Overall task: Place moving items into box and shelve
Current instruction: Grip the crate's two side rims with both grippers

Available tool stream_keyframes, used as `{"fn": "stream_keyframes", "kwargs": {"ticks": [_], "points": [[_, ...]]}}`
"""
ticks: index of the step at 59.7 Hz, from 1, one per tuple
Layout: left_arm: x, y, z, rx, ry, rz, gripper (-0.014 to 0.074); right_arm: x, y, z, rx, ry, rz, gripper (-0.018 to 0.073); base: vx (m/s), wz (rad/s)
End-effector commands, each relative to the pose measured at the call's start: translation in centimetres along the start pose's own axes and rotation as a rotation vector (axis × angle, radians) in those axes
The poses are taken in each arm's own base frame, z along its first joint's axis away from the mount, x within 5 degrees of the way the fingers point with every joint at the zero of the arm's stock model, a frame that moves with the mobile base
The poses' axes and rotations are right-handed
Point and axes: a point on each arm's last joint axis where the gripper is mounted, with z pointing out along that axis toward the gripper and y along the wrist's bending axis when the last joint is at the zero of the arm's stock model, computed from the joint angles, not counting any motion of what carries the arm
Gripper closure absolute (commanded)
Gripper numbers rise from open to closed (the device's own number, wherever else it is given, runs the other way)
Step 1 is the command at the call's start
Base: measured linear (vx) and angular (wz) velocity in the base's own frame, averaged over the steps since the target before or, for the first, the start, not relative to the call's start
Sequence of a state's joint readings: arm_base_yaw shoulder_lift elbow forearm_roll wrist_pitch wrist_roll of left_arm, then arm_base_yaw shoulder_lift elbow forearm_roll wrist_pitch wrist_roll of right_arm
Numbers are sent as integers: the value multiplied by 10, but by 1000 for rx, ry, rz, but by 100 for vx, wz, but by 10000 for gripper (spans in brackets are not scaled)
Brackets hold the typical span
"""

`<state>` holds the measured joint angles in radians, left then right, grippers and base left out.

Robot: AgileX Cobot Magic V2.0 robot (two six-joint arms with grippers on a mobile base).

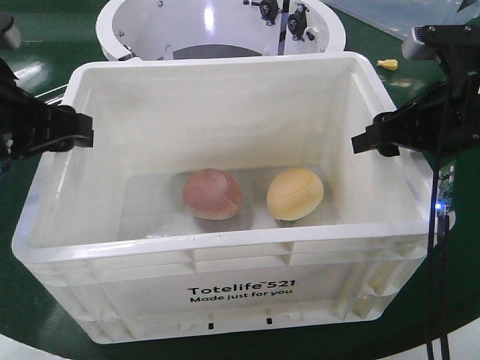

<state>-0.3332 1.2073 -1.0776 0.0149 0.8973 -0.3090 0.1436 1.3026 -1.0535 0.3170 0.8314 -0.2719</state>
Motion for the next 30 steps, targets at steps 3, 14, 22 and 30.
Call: {"fn": "stream_keyframes", "kwargs": {"ticks": [3,14,22,30], "points": [[-4,-6,-10,68,-77,-46,31,-11,1,-12,9,-124,7,-22,0,0],[-1,-7,-8,85,-44,-68,32,-10,-1,-5,6,-96,12,-2,0,0],[5,-6,-8,74,20,-71,55,-9,0,4,-20,-47,35,46,0,0],[5,-7,-8,81,23,-77,123,-10,-2,9,-18,-48,33,138,0,0]]}}
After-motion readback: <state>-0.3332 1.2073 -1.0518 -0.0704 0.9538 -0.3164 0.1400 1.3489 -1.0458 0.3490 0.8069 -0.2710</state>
